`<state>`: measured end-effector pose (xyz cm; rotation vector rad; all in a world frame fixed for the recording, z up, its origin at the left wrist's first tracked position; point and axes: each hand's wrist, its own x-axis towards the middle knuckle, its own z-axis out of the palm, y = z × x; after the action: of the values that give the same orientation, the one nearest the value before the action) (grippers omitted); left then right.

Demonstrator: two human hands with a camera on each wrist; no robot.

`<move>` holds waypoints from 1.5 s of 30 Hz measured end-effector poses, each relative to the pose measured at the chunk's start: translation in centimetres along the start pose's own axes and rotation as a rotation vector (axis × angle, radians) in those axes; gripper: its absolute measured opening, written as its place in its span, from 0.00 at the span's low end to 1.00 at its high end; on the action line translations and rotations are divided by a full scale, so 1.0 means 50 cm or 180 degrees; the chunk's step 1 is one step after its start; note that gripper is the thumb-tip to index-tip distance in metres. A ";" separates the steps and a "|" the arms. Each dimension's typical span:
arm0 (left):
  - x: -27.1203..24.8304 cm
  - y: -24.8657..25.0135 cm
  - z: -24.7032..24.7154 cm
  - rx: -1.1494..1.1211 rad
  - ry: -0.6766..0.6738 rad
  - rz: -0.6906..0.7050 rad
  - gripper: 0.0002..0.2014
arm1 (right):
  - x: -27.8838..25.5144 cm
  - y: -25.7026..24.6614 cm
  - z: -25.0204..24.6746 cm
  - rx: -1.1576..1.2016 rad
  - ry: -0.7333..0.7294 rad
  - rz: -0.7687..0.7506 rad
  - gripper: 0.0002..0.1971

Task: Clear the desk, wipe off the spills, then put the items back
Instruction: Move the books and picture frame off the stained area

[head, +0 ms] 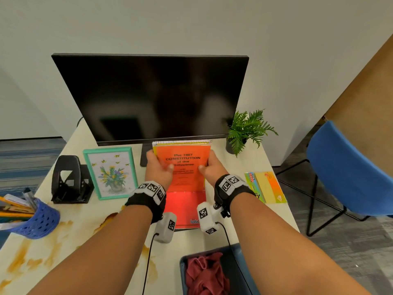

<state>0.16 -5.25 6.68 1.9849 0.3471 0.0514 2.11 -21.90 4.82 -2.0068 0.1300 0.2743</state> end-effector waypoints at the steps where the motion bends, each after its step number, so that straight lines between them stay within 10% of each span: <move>1: -0.008 -0.013 0.004 0.0159 -0.0068 -0.0098 0.19 | -0.006 0.012 0.006 -0.0116 -0.0040 0.0113 0.17; 21: 0.032 -0.024 0.030 0.0984 -0.0432 -0.0370 0.15 | 0.019 0.008 -0.013 -0.0585 0.0159 0.0408 0.16; 32: -0.020 -0.027 0.129 0.1300 -0.1509 0.0021 0.23 | -0.001 0.087 -0.124 -0.0737 0.0412 0.1057 0.18; 45: 0.021 -0.116 0.162 0.3476 -0.1814 -0.0358 0.43 | 0.005 0.191 -0.183 -0.1288 0.0372 0.1893 0.19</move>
<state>1.44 -9.88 -2.13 2.8948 0.0944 -0.9374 1.57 -34.31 0.24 -2.3469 0.8068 0.5961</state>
